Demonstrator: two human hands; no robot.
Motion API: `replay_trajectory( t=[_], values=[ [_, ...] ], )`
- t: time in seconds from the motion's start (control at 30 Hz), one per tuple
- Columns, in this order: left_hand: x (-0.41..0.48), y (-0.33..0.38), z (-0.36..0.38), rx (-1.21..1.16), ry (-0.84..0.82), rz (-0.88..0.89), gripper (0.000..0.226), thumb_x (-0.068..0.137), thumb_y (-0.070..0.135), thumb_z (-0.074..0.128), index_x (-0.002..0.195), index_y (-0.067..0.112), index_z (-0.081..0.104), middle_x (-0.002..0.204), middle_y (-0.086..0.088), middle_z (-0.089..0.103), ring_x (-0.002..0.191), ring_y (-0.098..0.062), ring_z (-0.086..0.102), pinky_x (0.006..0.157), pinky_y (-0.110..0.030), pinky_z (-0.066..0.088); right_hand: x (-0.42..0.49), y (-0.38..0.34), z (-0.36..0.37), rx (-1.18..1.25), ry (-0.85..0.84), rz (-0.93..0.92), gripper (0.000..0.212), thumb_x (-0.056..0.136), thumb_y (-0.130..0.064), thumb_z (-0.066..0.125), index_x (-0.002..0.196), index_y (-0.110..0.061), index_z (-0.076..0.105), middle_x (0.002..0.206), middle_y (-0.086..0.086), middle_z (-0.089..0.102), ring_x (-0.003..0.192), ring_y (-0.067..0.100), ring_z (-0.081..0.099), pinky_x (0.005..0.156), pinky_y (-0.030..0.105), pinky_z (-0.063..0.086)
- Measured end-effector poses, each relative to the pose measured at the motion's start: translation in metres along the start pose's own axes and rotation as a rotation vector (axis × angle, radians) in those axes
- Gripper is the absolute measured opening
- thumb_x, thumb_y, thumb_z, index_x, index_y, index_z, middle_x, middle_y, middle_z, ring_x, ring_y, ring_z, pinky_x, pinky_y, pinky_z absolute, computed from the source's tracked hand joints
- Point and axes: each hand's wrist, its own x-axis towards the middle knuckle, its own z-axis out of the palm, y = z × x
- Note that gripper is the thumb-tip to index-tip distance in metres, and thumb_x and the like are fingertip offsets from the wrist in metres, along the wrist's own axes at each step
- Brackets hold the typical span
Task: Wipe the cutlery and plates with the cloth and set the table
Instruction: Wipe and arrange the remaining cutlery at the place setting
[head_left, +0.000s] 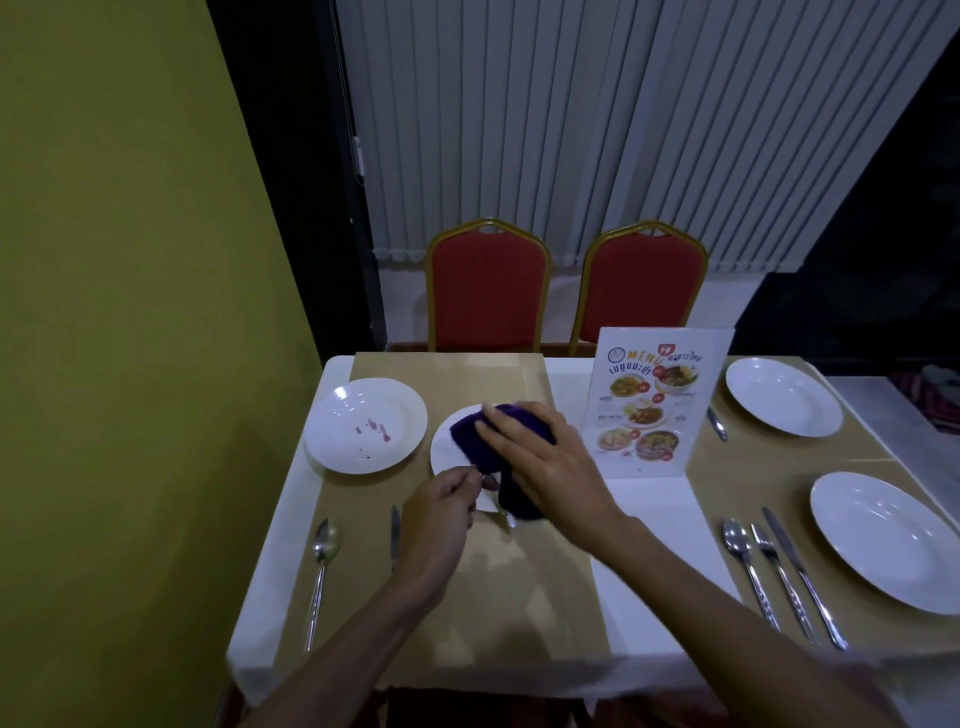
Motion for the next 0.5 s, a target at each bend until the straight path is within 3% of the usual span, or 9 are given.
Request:
replay_trajectory(
  t=[0.1,0.23,0.33,0.43,0.5],
  values=[
    [-0.003,-0.005,-0.003,-0.009,0.000,0.005,0.035,0.100,0.027,0.049,0.072,0.026,0.070,0.045,0.014,0.034,0.043,-0.003,0.029,0.042,-0.015,0.024,0.010,0.001,-0.008,0.125,0.032,0.173,0.052,0.096,-0.004,0.051,0.146,-0.016,0.044,0.154,-0.004,0.038,0.138,0.032,0.031,0.113,0.042,0.031],
    [-0.003,-0.011,-0.009,-0.019,-0.015,-0.014,0.034,0.101,0.028,0.048,0.074,0.021,0.069,0.054,0.011,0.038,0.049,-0.007,0.029,0.045,-0.019,0.024,0.004,-0.006,0.001,0.117,-0.006,-0.010,0.052,0.093,-0.003,0.051,0.144,-0.015,0.048,0.151,-0.002,0.043,0.136,0.031,0.036,0.112,0.038,0.034],
    [-0.011,-0.013,-0.010,-0.048,-0.039,0.031,0.034,0.101,0.026,0.049,0.076,0.021,0.071,0.058,0.009,0.043,0.048,-0.007,0.030,0.043,-0.014,0.025,0.015,0.016,-0.001,0.318,0.032,0.328,0.058,0.092,0.004,0.047,0.145,-0.018,0.046,0.144,-0.003,0.050,0.130,0.020,0.033,0.109,0.027,0.031],
    [-0.008,-0.007,-0.015,-0.112,-0.019,0.015,0.033,0.098,0.028,0.049,0.085,0.026,0.078,0.064,0.006,0.044,0.049,-0.008,0.030,0.045,-0.016,0.027,0.027,0.022,-0.009,0.534,0.046,0.525,0.050,0.093,-0.003,0.043,0.135,-0.026,0.058,0.103,-0.007,0.068,0.097,0.013,0.059,0.076,0.021,0.043],
    [0.002,-0.005,-0.019,-0.145,0.016,-0.012,0.031,0.098,0.024,0.049,0.090,0.026,0.079,0.068,0.004,0.044,0.053,-0.009,0.033,0.051,-0.020,0.029,0.030,0.017,-0.013,0.741,0.076,0.670,0.038,0.093,-0.015,0.044,0.105,-0.042,0.069,0.075,-0.017,0.068,0.071,0.005,0.062,0.057,0.015,0.044]
  ],
)
